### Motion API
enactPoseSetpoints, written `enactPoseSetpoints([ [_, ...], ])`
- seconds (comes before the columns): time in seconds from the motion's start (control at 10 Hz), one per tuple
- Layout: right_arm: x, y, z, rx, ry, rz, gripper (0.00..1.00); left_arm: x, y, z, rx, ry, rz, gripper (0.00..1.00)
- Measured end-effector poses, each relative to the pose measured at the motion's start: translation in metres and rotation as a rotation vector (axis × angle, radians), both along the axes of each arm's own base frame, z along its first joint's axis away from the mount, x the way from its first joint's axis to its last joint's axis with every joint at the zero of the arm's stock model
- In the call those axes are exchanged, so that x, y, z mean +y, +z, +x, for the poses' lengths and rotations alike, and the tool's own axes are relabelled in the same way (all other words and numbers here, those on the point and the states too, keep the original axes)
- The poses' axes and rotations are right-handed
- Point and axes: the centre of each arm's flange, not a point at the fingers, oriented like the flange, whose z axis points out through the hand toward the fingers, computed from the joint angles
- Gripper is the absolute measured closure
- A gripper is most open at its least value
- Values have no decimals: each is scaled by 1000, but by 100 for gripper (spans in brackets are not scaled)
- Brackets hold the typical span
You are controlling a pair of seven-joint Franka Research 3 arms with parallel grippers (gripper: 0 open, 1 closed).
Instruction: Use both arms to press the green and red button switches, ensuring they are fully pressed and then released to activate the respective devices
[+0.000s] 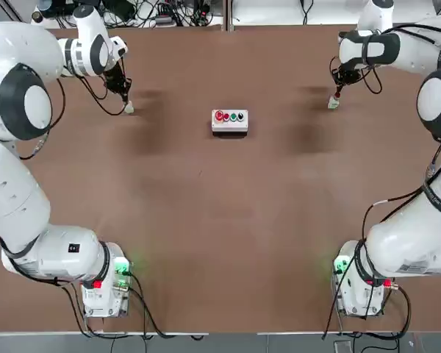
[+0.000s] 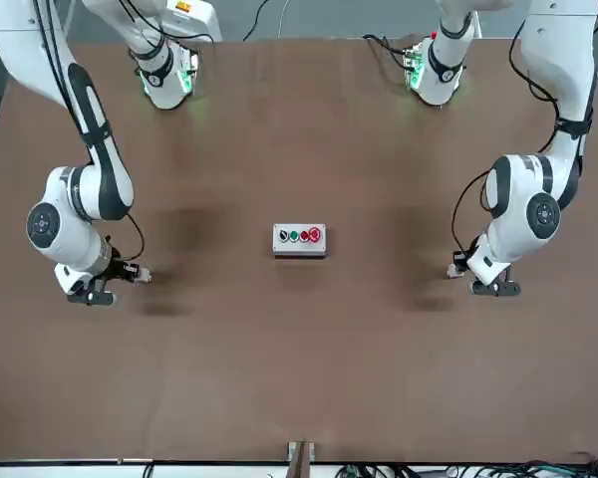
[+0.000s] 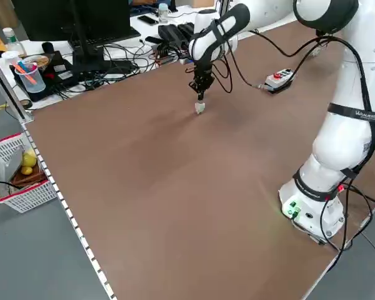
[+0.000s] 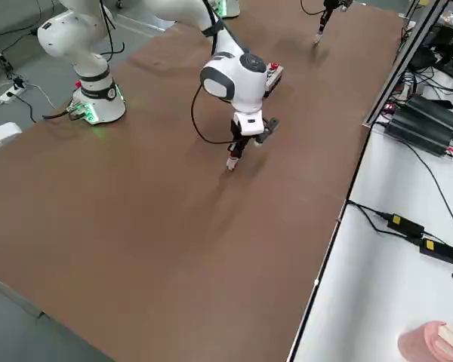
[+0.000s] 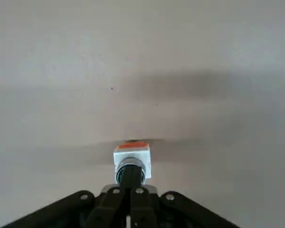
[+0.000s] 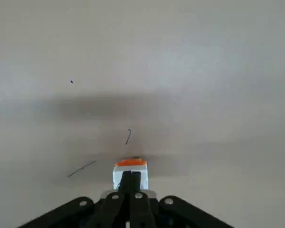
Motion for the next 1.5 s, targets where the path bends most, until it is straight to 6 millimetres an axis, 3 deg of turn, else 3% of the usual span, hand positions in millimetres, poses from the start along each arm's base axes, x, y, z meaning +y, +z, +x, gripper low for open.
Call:
enactPoseSetpoints([
  [0.8,0,4,1,36,-1,-1,99,0,14,1,28,0,1,99],
  [1.2,-1,13,5,37,-3,-2,99,0,47,12,55,0,2,98],
  [1.5,1,35,6,27,-6,-3,88,0,96,27,71,-1,1,89],
])
